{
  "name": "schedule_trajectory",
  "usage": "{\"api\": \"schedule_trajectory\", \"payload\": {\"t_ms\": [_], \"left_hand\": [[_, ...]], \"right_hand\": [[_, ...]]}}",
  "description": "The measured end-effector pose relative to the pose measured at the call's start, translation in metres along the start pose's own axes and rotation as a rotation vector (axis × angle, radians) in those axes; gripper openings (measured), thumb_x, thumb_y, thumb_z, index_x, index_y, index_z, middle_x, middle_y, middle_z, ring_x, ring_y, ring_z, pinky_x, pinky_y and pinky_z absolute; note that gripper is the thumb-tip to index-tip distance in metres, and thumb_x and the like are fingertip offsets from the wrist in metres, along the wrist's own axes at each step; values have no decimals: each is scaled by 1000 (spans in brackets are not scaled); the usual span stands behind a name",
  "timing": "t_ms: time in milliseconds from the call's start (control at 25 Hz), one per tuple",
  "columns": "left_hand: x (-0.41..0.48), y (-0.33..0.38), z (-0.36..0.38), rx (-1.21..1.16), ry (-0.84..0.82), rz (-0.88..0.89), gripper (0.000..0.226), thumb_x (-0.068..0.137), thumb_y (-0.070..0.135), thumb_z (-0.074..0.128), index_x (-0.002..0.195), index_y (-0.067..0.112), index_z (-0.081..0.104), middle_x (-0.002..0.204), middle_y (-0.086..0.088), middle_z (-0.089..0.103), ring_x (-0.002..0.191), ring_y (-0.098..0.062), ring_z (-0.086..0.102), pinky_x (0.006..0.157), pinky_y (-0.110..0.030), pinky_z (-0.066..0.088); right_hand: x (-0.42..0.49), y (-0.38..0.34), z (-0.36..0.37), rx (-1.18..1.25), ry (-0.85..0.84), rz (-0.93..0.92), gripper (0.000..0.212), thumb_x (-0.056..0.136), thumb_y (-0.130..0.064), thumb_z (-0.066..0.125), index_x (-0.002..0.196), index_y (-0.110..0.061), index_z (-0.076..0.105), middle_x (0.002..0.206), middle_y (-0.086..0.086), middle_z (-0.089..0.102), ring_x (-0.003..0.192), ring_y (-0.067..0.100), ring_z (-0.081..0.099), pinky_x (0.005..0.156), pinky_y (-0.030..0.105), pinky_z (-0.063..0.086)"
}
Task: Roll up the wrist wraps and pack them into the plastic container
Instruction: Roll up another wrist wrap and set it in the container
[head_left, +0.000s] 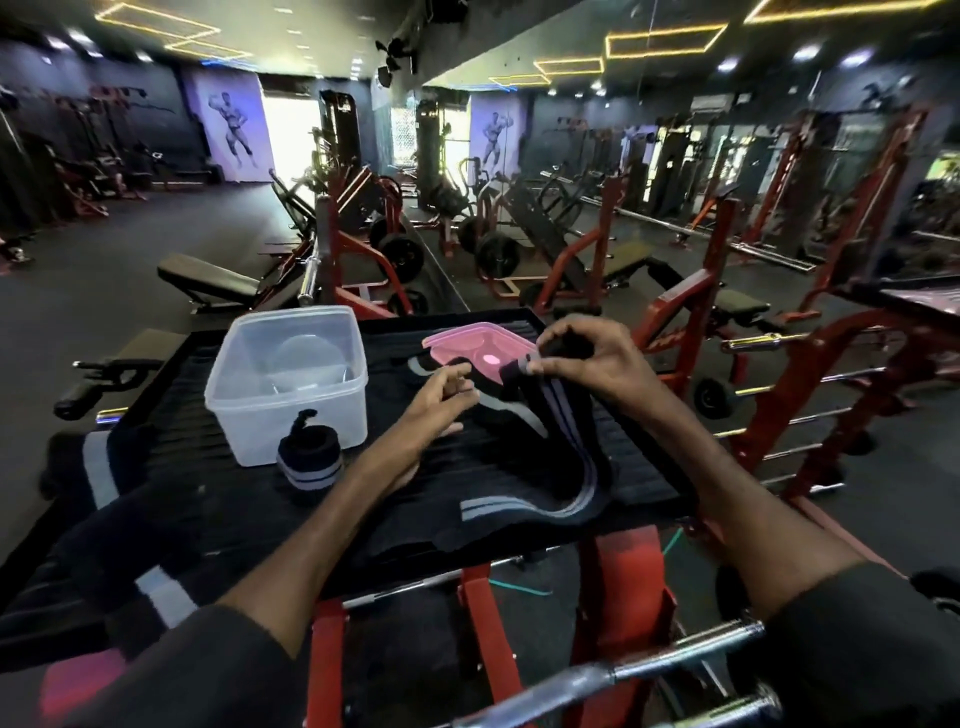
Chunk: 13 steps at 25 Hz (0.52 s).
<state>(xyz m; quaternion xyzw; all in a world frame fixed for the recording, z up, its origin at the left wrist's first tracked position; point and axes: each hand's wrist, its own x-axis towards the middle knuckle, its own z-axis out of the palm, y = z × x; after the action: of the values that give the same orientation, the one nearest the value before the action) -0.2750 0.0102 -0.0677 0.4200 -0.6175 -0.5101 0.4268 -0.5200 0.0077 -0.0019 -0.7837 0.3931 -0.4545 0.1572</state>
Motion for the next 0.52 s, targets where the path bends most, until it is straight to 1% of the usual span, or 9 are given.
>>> {"api": "schedule_trajectory", "payload": {"t_ms": [80, 120, 160, 240, 320, 360, 440, 480, 520], "left_hand": [[11, 10, 13, -50, -63, 6, 49, 97, 31, 66, 142, 27, 47, 151, -1, 47, 134, -13, 50, 113, -43, 42], [15, 18, 19, -81, -93, 21, 45, 97, 30, 65, 140, 27, 49, 150, 0, 50, 133, -13, 52, 113, -44, 43], [19, 25, 25, -100, -128, 38, 43, 98, 30, 65, 138, 27, 52, 146, 2, 55, 132, -14, 55, 112, -44, 43], [20, 40, 32, -51, -199, 55, 36, 99, 30, 62, 134, 28, 57, 135, 10, 65, 131, -14, 58, 108, -41, 46], [18, 54, 37, 46, -167, 112, 24, 98, 28, 63, 122, 29, 66, 121, 15, 73, 123, -12, 64, 103, -38, 51], [14, 63, 38, 102, -122, 190, 19, 97, 26, 65, 115, 30, 69, 113, 17, 75, 115, -8, 67, 98, -33, 54], [-1, 85, 35, 173, -53, 325, 19, 95, 16, 66, 108, 29, 70, 103, 21, 76, 102, 0, 70, 86, -20, 54], [-8, 93, 32, 174, -31, 364, 22, 94, 12, 67, 107, 28, 70, 100, 21, 77, 99, 1, 71, 82, -17, 54], [-15, 98, 28, 171, -30, 395, 23, 93, 10, 68, 108, 27, 71, 100, 19, 77, 99, 0, 71, 81, -16, 54]], "right_hand": [[10, -11, -16, 235, 152, 6, 24, 79, -5, 85, 96, 3, 71, 94, 13, 72, 85, 11, 67, 74, 23, 54], [14, -18, -20, 317, 201, 5, 24, 80, -3, 82, 98, 6, 70, 95, 13, 70, 84, 8, 67, 74, 21, 54], [19, -24, -21, 377, 236, 4, 23, 82, -1, 80, 101, 8, 69, 95, 11, 70, 83, 6, 67, 73, 19, 53], [29, -35, -18, 489, 281, 17, 21, 86, 1, 76, 104, 8, 68, 92, 6, 71, 81, 5, 68, 72, 17, 53], [41, -47, -21, 597, 305, 27, 14, 87, 2, 74, 100, 0, 69, 86, -1, 73, 81, 6, 69, 73, 18, 54], [49, -52, -24, 640, 308, 18, 13, 87, 2, 74, 98, -3, 69, 85, -3, 75, 82, 7, 69, 76, 19, 55], [63, -60, -30, 693, 290, -10, 12, 88, 2, 73, 98, -5, 70, 87, -2, 76, 84, 10, 71, 79, 22, 57], [68, -62, -32, 705, 272, -24, 12, 89, 1, 73, 99, -4, 70, 88, 0, 77, 85, 11, 72, 79, 23, 58], [71, -63, -31, 719, 250, -33, 12, 89, 0, 73, 100, -4, 70, 89, 1, 77, 85, 12, 73, 78, 24, 58]]}}
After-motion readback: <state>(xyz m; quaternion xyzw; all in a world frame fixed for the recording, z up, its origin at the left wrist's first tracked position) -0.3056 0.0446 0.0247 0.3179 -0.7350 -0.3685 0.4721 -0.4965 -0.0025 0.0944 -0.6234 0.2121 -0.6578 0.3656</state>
